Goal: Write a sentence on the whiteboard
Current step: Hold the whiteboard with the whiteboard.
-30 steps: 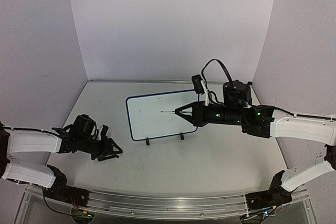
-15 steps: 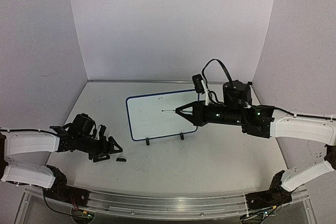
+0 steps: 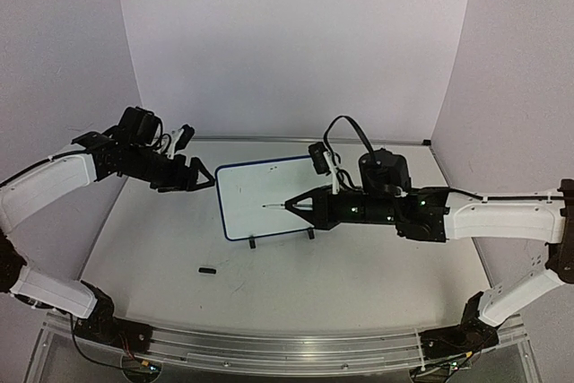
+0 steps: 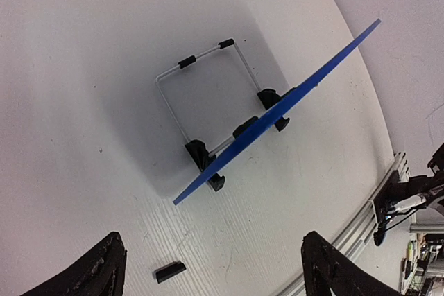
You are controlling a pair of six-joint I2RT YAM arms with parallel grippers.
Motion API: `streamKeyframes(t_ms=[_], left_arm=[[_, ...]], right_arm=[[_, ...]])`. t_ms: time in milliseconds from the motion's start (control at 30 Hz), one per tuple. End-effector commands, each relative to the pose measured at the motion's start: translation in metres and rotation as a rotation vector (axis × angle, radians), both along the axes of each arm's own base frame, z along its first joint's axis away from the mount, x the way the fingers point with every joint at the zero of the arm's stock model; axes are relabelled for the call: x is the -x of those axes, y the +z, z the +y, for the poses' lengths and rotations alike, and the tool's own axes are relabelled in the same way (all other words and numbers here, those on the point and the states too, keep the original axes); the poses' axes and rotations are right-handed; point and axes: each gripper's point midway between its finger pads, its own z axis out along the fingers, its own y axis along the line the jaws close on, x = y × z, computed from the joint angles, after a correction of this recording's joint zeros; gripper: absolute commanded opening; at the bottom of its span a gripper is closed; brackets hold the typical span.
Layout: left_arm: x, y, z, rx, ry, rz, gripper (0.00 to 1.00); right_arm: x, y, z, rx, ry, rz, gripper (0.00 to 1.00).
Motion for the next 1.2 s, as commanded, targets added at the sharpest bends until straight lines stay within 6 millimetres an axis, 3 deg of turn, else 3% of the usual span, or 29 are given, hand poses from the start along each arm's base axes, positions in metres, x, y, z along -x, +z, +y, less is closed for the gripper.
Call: streamKeyframes(t_ms=[0, 200, 367, 600, 767, 1167], left_arm=[[-0.010, 0.018, -0.015, -0.049, -0.198, -0.101, 0.86], [-0.025, 0.041, -0.030, -0.009, -0.269, -0.254, 0.86], [-0.036, 0.035, -0.028, -0.080, -0.296, -0.315, 0.84], [-0.040, 0.040, -0.036, -0.073, -0.356, -0.375, 0.67], [-0.044, 0.032, -0.038, -0.090, -0.374, -0.359, 0.60], [-0.044, 0.013, -0.039, -0.108, -0.400, -0.346, 0.36]], right_arm=[[-0.010, 0.024, 0.017, -0.109, -0.016, -0.025, 0.00], [-0.020, 0.015, 0.028, -0.114, -0.031, -0.030, 0.00], [-0.030, 0.010, 0.037, -0.092, -0.042, -0.059, 0.00], [-0.042, 0.010, 0.054, -0.068, -0.033, -0.115, 0.00], [-0.048, 0.007, 0.066, -0.063, -0.020, -0.127, 0.00], [-0.055, 0.006, 0.074, -0.078, -0.035, -0.133, 0.00]])
